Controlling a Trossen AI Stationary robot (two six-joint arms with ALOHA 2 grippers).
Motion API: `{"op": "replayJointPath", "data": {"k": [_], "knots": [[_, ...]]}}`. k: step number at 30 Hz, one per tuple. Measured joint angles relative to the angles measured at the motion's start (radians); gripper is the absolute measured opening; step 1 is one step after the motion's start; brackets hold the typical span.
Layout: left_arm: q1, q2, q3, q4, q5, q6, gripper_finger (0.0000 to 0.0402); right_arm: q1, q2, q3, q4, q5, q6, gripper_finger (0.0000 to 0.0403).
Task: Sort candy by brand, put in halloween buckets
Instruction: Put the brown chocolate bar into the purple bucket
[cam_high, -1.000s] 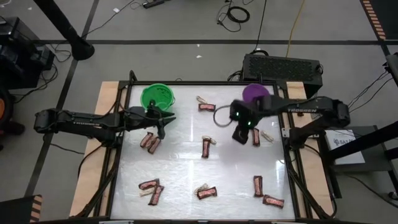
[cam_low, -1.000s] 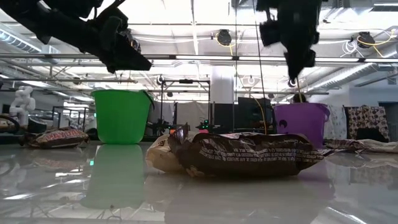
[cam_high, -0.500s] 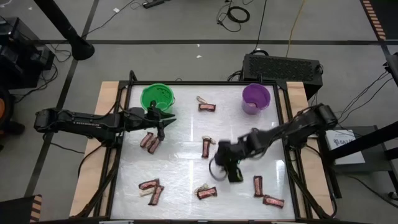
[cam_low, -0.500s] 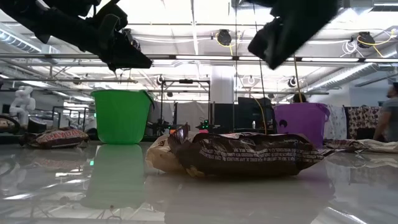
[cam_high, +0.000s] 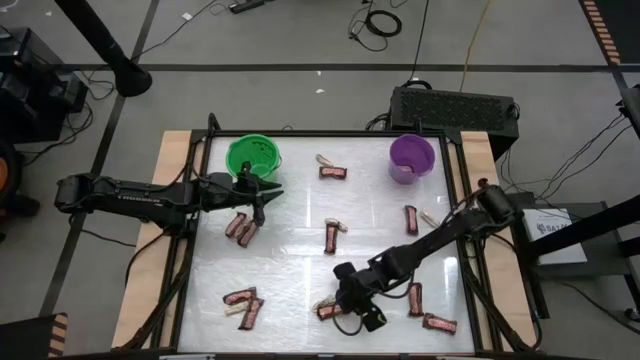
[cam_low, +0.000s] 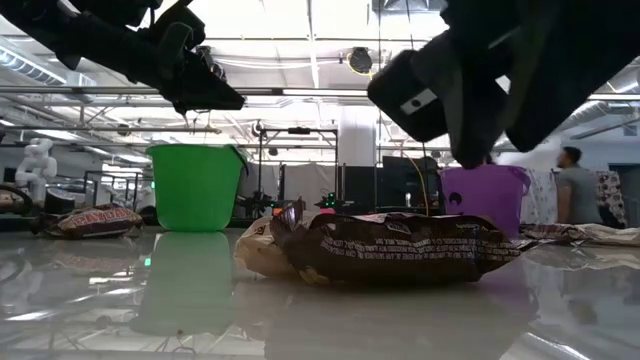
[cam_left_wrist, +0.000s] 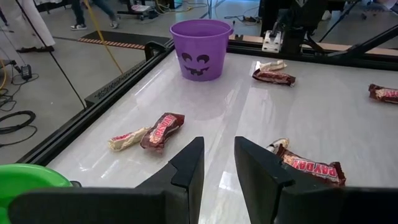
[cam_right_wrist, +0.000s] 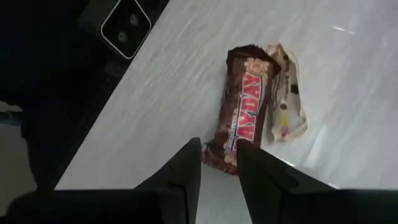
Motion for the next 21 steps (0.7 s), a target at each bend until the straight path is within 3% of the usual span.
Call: {"op": "replayJointPath", "data": {"k": [2, 9, 21], "knots": [[0.000, 0.000, 0.000, 0.000, 0.000, 0.001, 0.0098, 0.000, 0.004, 0.010, 0.000, 0.037, -0.036, 0.0096], [0.000, 0.000, 0.000, 0.003, 0.000, 0.003, 0.0098, -0.037, -0.004, 0.019, -0.009, 0.442, -0.071, 0.0096], [0.000, 0.000, 0.000, 0.004, 0.000, 0.027, 0.0098, -0.193, -0.004, 0.012, -0.119, 0.470, -0.126, 0.0096]]}}
